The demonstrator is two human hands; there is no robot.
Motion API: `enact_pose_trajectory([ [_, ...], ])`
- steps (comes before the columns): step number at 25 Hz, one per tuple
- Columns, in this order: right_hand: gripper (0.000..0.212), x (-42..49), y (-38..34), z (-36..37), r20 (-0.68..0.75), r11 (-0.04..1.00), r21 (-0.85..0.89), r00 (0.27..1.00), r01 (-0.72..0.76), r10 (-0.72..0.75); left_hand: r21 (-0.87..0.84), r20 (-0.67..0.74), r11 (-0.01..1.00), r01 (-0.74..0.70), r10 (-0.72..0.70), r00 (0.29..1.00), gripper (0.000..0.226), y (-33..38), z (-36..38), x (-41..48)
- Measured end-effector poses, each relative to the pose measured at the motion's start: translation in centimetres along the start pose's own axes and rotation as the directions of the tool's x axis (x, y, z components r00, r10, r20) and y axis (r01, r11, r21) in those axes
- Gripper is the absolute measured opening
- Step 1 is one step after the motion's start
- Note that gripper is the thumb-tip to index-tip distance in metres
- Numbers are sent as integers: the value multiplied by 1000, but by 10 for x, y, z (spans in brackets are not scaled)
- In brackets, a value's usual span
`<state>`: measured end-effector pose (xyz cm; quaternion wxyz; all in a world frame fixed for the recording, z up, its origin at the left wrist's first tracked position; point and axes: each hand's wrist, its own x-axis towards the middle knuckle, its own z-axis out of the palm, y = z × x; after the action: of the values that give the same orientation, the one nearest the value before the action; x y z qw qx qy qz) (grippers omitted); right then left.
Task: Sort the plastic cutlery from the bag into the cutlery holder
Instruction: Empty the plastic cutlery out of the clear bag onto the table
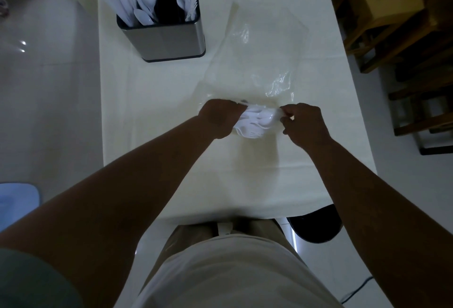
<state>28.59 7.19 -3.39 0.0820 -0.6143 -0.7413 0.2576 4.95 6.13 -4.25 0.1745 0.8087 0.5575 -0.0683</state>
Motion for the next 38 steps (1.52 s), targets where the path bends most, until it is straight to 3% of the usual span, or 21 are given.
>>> enact_pose_trajectory([
  [3, 18, 10, -3, -6, 48, 974, 181, 990, -136, 129, -16, -52, 1000, -18, 17, 998, 49, 0, 8, 0],
  [5, 13, 14, -3, -7, 103, 948, 217, 971, -235, 217, -4, -180, 996, -85, 83, 980, 40, 1, 11, -1],
  [8, 12, 17, 2, -2, 50, 990, 67, 991, -126, 123, 72, -315, 991, -115, 132, 940, 37, -1, 23, -5],
  [11, 14, 20, 4, -5, 50, 998, 49, 998, -32, 29, 29, -296, 998, -54, 60, 953, 44, 2, 26, -11],
  [13, 10, 26, 3, -12, 146, 975, 183, 984, -128, 102, -3, -322, 996, -85, 79, 943, 40, -1, 26, -12],
  [15, 7, 31, 1, -19, 281, 883, 362, 938, -298, 202, 31, -390, 984, -178, 176, 904, 34, -7, 27, -13],
  [16, 9, 34, 0, -20, 319, 875, 362, 925, -321, 207, 62, -420, 975, -215, 221, 880, 35, -11, 29, -14],
  [19, 8, 42, -9, -19, 317, 959, 202, 940, -198, 127, 95, -455, 971, -220, 239, 858, 37, -19, 34, -14],
  [21, 6, 45, -11, -19, 251, 996, 86, 967, 25, -46, 28, -439, 989, -147, 144, 887, 32, -20, 35, -13],
  [23, 4, 44, -11, -22, 153, 972, 16, 960, 234, -234, -15, -416, 996, -82, 68, 907, 28, -21, 34, -11],
  [25, 11, 46, -14, -24, 67, 956, 38, 954, 290, -292, 45, -383, 995, -90, 100, 918, 26, -23, 31, -9],
  [29, 37, 54, -19, -16, 27, 962, -87, 966, 259, -258, 152, -416, 978, -146, 197, 887, 27, -23, 29, -9],
  [34, 31, 51, 0, -7, 233, 956, -205, 959, 211, -162, 130, -555, 972, -196, 235, 798, 22, -23, 28, -14],
  [38, 27, 57, -5, -4, 2, 991, -59, 993, -116, 117, 272, -504, 874, -403, 486, 714, 17, -7, 37, -23],
])
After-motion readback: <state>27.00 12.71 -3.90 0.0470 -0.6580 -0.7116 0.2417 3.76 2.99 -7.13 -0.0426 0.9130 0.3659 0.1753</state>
